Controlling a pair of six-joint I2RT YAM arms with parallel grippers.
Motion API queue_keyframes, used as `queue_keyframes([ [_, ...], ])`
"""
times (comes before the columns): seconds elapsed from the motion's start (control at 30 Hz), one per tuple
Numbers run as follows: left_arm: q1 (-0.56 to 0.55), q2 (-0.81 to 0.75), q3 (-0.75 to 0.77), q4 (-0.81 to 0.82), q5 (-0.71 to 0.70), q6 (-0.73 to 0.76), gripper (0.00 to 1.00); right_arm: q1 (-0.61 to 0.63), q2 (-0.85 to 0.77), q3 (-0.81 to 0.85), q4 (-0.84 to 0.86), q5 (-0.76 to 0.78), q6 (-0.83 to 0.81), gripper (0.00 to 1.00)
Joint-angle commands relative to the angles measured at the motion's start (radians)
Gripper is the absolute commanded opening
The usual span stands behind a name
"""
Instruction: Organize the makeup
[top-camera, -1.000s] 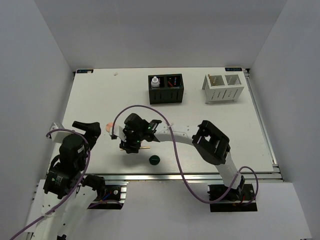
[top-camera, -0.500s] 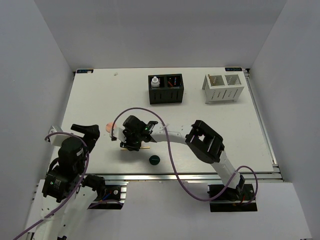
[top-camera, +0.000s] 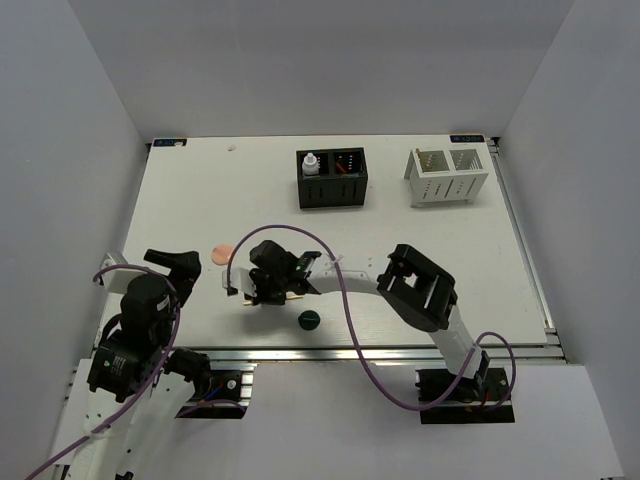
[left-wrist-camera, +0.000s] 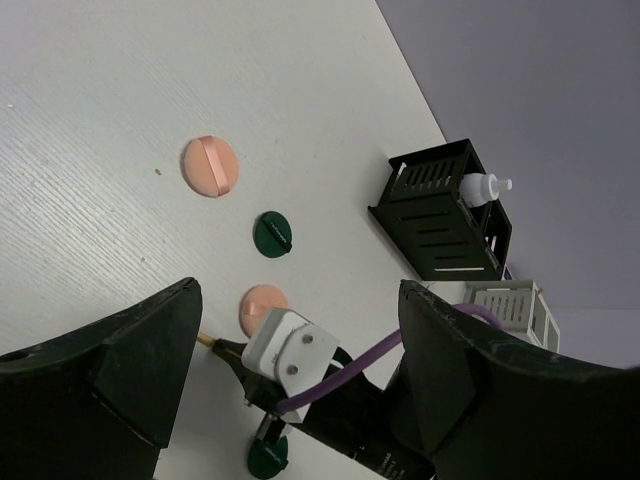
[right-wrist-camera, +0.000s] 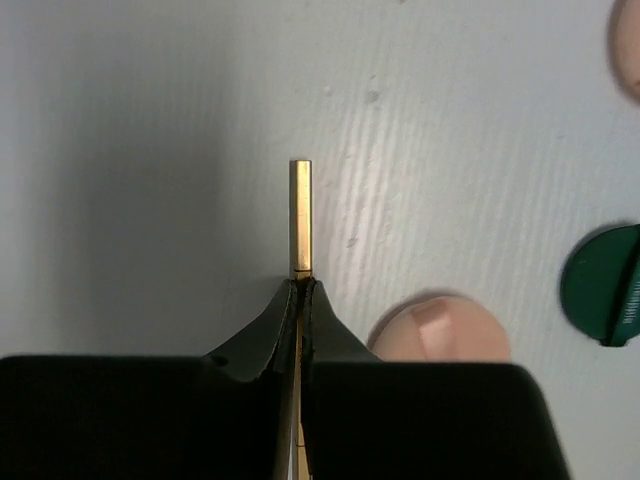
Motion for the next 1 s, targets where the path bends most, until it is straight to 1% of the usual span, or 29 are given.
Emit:
queue_keyframes([
  [0.0, 0.007, 0.001, -0.007, -0.008, -0.026, -0.022, 0.88, -0.011, -0.039, -0.054, -0.130, -0.135, 0.028, 0.00],
  [0.03, 0.005, 0.001, -0.008, -0.008, -0.029, -0.024, 0.88, -0.017, -0.054, -0.062, -0.144, -0.225, 0.043, 0.00],
  [0.1, 0.005, 0.002, -0.007, -0.009, -0.032, -0.027, 0.88, -0.037, -0.109, -0.082, -0.153, -0.312, 0.071, 0.00],
  [0.13, 0.005, 0.005, -0.006, -0.009, -0.032, -0.028, 0.88, -0.048, -0.132, -0.091, -0.150, -0.397, 0.098, 0.00],
  [0.2, 0.005, 0.008, -0.004, -0.012, -0.035, -0.036, 0.88, -0.089, -0.212, -0.129, -0.123, -0.467, 0.140, 0.00],
  [0.23, 0.007, 0.010, -0.006, -0.015, -0.034, -0.039, 0.88, -0.103, -0.238, -0.141, -0.107, -0.528, 0.172, 0.00],
  [0.33, 0.007, 0.013, -0.023, -0.006, -0.021, -0.053, 0.88, -0.173, -0.346, -0.181, -0.037, -0.616, 0.229, 0.00],
  [0.43, 0.005, 0.024, -0.044, 0.017, -0.003, -0.059, 0.88, -0.259, -0.433, -0.212, 0.037, -0.653, 0.276, 0.00],
  [0.53, 0.005, 0.042, -0.066, 0.049, 0.016, -0.060, 0.88, -0.373, -0.496, -0.240, 0.106, -0.651, 0.341, 0.00],
  [0.57, 0.005, 0.057, -0.075, 0.066, 0.020, -0.060, 0.88, -0.440, -0.524, -0.247, 0.123, -0.647, 0.368, 0.00],
  [0.63, 0.007, 0.071, -0.086, 0.086, 0.034, -0.062, 0.88, -0.514, -0.553, -0.272, 0.199, -0.607, 0.396, 0.00],
  [0.67, 0.005, 0.079, -0.090, 0.092, 0.040, -0.062, 0.88, -0.593, -0.580, -0.281, 0.227, -0.595, 0.425, 0.00],
  [0.7, 0.005, 0.093, -0.101, 0.098, 0.046, -0.063, 0.88, -0.638, -0.593, -0.292, 0.262, -0.575, 0.440, 0.00],
  [0.73, 0.005, 0.100, -0.109, 0.104, 0.058, -0.068, 0.88, -0.681, -0.604, -0.302, 0.343, -0.540, 0.454, 0.00],
  [0.77, 0.005, 0.108, -0.115, 0.119, 0.068, -0.073, 0.88, -0.765, -0.620, -0.319, 0.388, -0.516, 0.468, 0.00],
  [0.8, 0.005, 0.123, -0.130, 0.129, 0.075, -0.073, 0.88, -0.808, -0.624, -0.327, 0.434, -0.487, 0.492, 0.00],
  [0.83, 0.005, 0.131, -0.138, 0.149, 0.098, -0.073, 0.88, -0.844, -0.624, -0.332, 0.524, -0.428, 0.503, 0.00],
  [0.87, 0.005, 0.140, -0.145, 0.158, 0.109, -0.076, 0.88, -0.911, -0.611, -0.329, 0.567, -0.400, 0.514, 0.00],
  [0.97, 0.007, 0.179, -0.172, 0.205, 0.154, -0.074, 0.88, -1.011, -0.547, -0.300, 0.684, -0.283, 0.548, 0.00],
])
